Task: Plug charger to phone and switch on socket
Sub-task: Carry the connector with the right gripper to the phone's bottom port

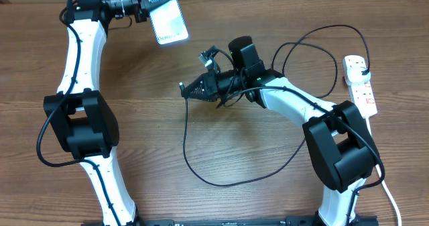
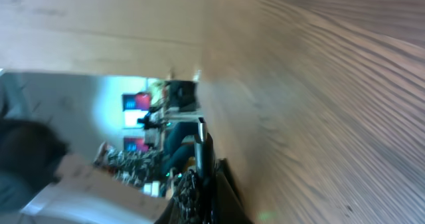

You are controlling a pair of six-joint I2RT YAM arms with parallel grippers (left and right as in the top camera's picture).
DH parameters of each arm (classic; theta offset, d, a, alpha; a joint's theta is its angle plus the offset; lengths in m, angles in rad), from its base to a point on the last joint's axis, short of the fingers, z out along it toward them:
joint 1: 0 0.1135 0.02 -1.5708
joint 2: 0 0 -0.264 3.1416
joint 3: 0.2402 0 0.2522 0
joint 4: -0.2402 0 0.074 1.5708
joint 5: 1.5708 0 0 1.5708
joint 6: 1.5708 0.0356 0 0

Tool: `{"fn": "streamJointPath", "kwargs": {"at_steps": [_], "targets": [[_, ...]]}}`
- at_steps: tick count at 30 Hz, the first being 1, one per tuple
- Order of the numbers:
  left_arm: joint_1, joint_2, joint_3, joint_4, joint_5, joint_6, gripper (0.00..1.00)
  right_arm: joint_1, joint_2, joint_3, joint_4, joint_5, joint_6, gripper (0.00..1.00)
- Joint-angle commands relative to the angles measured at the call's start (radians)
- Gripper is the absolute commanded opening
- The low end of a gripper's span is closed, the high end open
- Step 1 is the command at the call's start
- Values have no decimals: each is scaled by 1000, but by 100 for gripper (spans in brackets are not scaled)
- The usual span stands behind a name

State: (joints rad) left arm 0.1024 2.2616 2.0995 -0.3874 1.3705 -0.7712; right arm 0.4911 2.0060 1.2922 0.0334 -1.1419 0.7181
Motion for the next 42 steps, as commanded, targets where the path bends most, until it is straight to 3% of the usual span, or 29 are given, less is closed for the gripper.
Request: {"fn": "streamJointPath", "kwargs": {"at_steps": [1, 8, 11, 24, 31, 38, 42], "targets": [[21, -5, 10, 119, 91, -169, 5, -22, 3, 19, 130, -115, 105, 4], [16, -5, 10, 199, 82, -225, 5, -44, 3, 19, 639, -63, 451, 4], [8, -5, 10, 206, 78, -247, 5, -53, 3, 19, 726, -21, 522, 4], [-45, -5, 10, 206, 93, -226, 4, -55, 3, 19, 769, 50, 502, 4], [-46, -5, 10, 204, 175, -186, 4, -55, 3, 19, 718, 59, 455, 4], [-47, -5, 10, 198, 92, -178, 4, -55, 3, 19, 720, 69, 431, 4], [-46, -5, 10, 118, 11, -126, 4, -55, 3, 19, 708, 69, 406, 4]]}}
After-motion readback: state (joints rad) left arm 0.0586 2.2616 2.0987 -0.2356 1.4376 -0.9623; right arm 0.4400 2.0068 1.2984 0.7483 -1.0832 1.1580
